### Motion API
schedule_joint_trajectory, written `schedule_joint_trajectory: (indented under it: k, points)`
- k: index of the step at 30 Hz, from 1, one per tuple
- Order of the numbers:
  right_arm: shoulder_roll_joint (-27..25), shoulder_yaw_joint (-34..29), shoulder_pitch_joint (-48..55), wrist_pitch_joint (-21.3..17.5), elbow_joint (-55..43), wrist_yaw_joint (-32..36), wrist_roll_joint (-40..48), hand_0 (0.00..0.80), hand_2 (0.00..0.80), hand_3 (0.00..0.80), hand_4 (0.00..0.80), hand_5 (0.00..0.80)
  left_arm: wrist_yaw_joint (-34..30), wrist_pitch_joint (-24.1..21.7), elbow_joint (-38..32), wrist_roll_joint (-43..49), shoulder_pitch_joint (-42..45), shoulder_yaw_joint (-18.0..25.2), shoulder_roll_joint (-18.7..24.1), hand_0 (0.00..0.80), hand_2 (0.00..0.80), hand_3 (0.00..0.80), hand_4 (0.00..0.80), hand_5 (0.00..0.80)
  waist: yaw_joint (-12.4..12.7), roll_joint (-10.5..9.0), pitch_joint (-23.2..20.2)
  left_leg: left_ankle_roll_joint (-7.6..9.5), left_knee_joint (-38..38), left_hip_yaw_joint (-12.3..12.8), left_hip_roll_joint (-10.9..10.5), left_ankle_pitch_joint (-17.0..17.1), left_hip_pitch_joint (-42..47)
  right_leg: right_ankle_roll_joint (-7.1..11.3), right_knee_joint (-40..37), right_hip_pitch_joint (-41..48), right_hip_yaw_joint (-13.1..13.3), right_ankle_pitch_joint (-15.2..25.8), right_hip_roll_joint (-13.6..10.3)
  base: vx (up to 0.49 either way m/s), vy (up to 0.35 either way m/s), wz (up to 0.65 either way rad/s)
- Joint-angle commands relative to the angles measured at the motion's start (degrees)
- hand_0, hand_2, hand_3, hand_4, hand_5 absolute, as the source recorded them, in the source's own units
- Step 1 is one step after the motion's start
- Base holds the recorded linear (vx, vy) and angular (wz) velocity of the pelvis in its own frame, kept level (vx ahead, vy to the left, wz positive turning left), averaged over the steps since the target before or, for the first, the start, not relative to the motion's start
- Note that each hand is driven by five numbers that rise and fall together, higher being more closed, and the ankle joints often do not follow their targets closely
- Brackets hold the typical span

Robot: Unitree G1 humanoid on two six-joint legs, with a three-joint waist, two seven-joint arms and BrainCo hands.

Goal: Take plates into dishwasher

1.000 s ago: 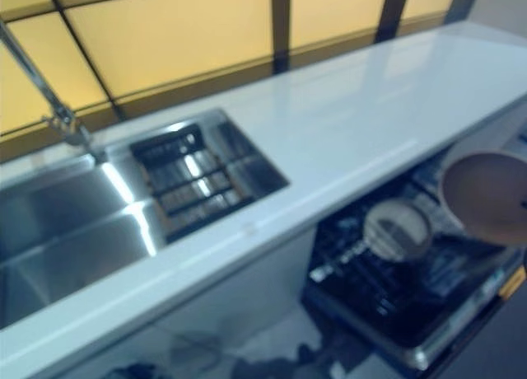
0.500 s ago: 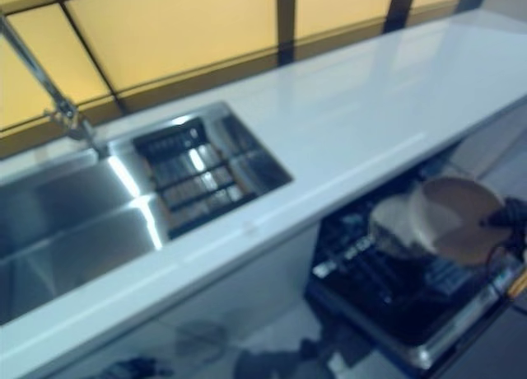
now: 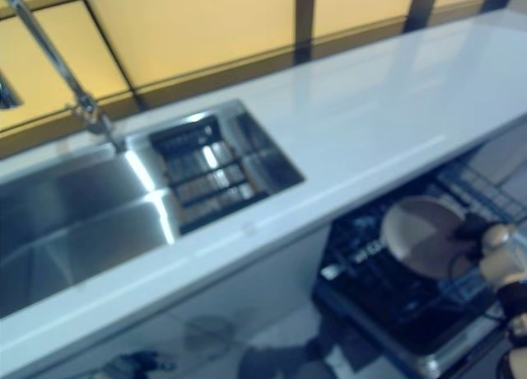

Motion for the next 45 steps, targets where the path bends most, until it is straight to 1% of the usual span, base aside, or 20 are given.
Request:
schedule_joint_trajectory:
  k: [1, 14, 23, 28, 31, 39, 40, 41, 42, 43, 45]
  points:
    - [2.58, 2.93, -6.09, 0.77, 1.19, -2.88, -3.46, 0.8, 0.8, 0.8, 0.8, 0.8, -0.14, 0.78, 0.15, 1.74, -4.1, -0.75, 3.8, 0.0, 0.0, 0.0, 0.0, 0.0, 1.92, -3.62, 0.45, 1.94, 0.22, -1.9, -0.37, -2.63, 2.59, 3.29, 0.19, 0.54, -1.83, -1.15, -2.11, 0.0, 0.0, 0.0]
    - [7.62, 6.31, -6.97, 3.1, 5.31, -4.15, -6.81, 0.8, 0.8, 0.8, 0.8, 0.8, -0.45, 1.21, -0.52, 1.8, -5.04, -1.31, 3.48, 0.0, 0.0, 0.0, 0.0, 0.0, 3.16, -2.29, 1.29, 1.96, 0.22, -3.01, -0.63, -2.5, 1.77, 3.28, 0.19, 0.44, -2.37, -1.3, -2.71, 0.0, 0.001, 0.01]
    - [11.17, 9.33, -8.55, 2.68, 12.37, -5.17, -9.3, 0.8, 0.8, 0.8, 0.8, 0.8, -0.42, 0.99, 0.05, 1.38, -6.43, -2.27, 2.96, 0.0, 0.0, 0.0, 0.0, 0.0, 3.94, -1.12, 1.77, 1.84, 0.22, -3.51, -0.71, -2.36, 1.62, 3.29, 0.19, 0.3, -2.49, -1.19, -3.2, 0.001, 0.005, 0.04]
    - [12.8, 9.73, -8.56, 3.38, 15.2, -5.66, -8.52, 0.8, 0.8, 0.8, 0.8, 0.8, -0.51, 1.23, 0.2, 1.41, -7.06, -2.84, 2.45, 0.0, 0.0, 0.0, 0.0, 0.0, 4.28, -0.74, 1.98, 1.86, 0.22, -3.87, -0.73, -2.32, 1.37, 3.29, 0.19, 0.21, -2.46, -1.23, -3.34, 0.0, 0.0, 0.0]
    - [13.7, 9.96, -8.94, 3.1, 16.99, -5.68, -7.61, 0.8, 0.8, 0.8, 0.8, 0.8, -0.8, 1.38, 0.3, 1.44, -7.33, -2.97, 2.27, 0.0, 0.0, 0.0, 0.0, 0.0, 4.5, -0.52, 1.89, 1.88, 0.22, -3.95, -0.7, -2.3, 1.28, 3.25, 0.19, 0.16, -2.41, -1.3, -3.36, 0.0, 0.0, 0.0]
    - [14.45, 9.87, -9.49, 3.04, 18.37, -5.05, -5.35, 0.8, 0.8, 0.8, 0.8, 0.8, -0.94, 1.93, 0.33, 1.85, -7.99, -3.12, 2.02, 0.0, 0.0, 0.0, 0.0, 0.0, 4.74, -0.54, 1.83, 1.8, 0.22, -4.11, -0.57, -2.25, 1.31, 3.21, 0.19, 0.2, -2.48, -1.26, -3.44, 0.0, 0.0, 0.0]
    - [14.38, 9.67, -9.41, 3.06, 18.24, -5.09, -4.83, 0.722, 0.722, 0.722, 0.722, 0.722, -0.94, 2.07, 0.1, 1.88, -7.92, -3.12, 2.01, 0.0, 0.0, 0.0, 0.0, 0.0, 4.71, -0.57, 1.81, 1.79, 0.22, -4.13, -0.55, -2.23, 1.3, 3.2, 0.19, 0.19, -2.45, -1.23, -3.44, 0.0, 0.0, 0.0]
    - [14.4, 9.45, -9.22, 3.1, 18.15, -5.16, -4.37, 0.615, 0.615, 0.615, 0.615, 0.615, -0.99, 2.17, -0.01, 1.9, -7.87, -3.06, 1.99, 0.0, 0.0, 0.0, 0.0, 0.0, 4.69, -0.57, 1.82, 1.79, 0.22, -4.16, -0.55, -2.2, 1.29, 3.19, 0.19, 0.2, -2.39, -1.24, -3.41, 0.0, 0.0, 0.0]
    - [14.45, 9.16, -9.07, 3.02, 18.12, -5.56, -4.06, 0.486, 0.486, 0.486, 0.486, 0.486, -0.93, 2.26, -0.1, 1.91, -7.84, -3.07, 1.92, 0.0, 0.0, 0.0, 0.0, 0.0, 4.66, -0.57, 1.83, 1.79, 0.22, -4.17, -0.54, -2.19, 1.31, 3.19, 0.19, 0.21, -2.36, -1.23, -3.4, 0.0, 0.0, 0.0]
    - [14.47, 8.98, -8.98, 3.02, 18.08, -5.83, -3.78, 0.0, 0.0, 0.0, 0.0, 0.0, -0.88, 2.39, -0.18, 1.85, -7.79, -3.15, 1.86, 0.0, 0.0, 0.0, 0.0, 0.0, 4.64, -0.58, 1.79, 1.78, 0.22, -4.17, -0.51, -2.19, 1.36, 3.19, 0.19, 0.25, -2.35, -1.23, -3.39, 0.0, 0.0, 0.0]
    - [14.34, 8.66, -8.97, 2.97, 18.22, -6.09, -3.43, 0.0, 0.0, 0.0, 0.0, 0.0, -0.92, 2.68, -0.28, 1.94, -7.96, -3.21, 1.77, 0.0, 0.0, 0.0, 0.0, 0.0, 4.58, -0.65, 1.74, 1.79, 0.22, -4.19, -0.5, -2.22, 1.42, 3.2, 0.19, 0.29, -2.24, -1.24, -3.37, 0.0, 0.0, 0.0]
